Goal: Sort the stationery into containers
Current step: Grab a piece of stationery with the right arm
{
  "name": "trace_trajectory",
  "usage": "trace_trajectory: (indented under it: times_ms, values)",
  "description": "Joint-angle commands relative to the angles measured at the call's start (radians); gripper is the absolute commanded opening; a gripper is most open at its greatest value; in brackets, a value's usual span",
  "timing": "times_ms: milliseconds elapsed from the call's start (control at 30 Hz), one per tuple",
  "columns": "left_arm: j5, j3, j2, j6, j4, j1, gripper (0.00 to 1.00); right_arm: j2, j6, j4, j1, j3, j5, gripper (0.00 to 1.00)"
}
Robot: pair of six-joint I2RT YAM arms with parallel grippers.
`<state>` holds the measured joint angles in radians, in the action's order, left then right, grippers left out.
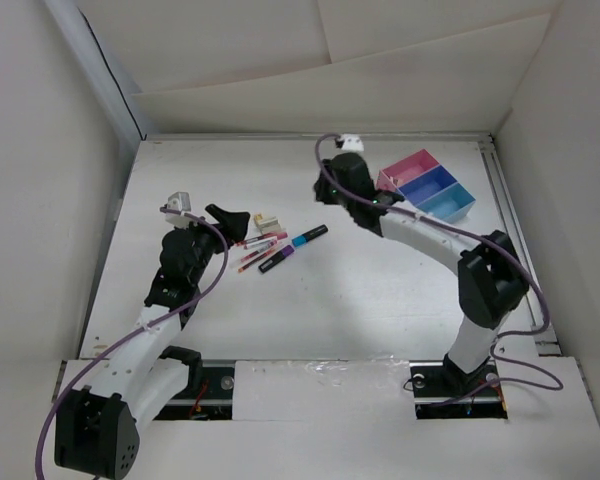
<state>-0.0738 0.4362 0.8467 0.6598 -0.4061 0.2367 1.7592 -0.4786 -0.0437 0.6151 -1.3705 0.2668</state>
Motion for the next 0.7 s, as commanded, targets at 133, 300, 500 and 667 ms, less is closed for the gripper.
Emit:
trace_trajectory:
  times_ms: [133,300,500,667]
  values:
    - [0.199,0.012,-0.089,0.027,0.079,0.006,0.77,0.121,0.107,0.057,0.169,-0.004,-0.09,0.88]
    - [0.327,0.012,-0.172,0.047,0.151,0.006,0.74,0.218,0.107,0.067,0.212,-0.088,-0.152,0.99]
    - [0.309,-0.03,-0.233,0.058,0.122,0.006,0.73,0.39,0.126,0.005,0.23,-0.232,-0.1,0.99]
    - [0.266,-0.021,-0.204,0.049,0.113,0.006,0.73,0.48,0.135,-0.039,0.23,-0.363,-0.06,0.99]
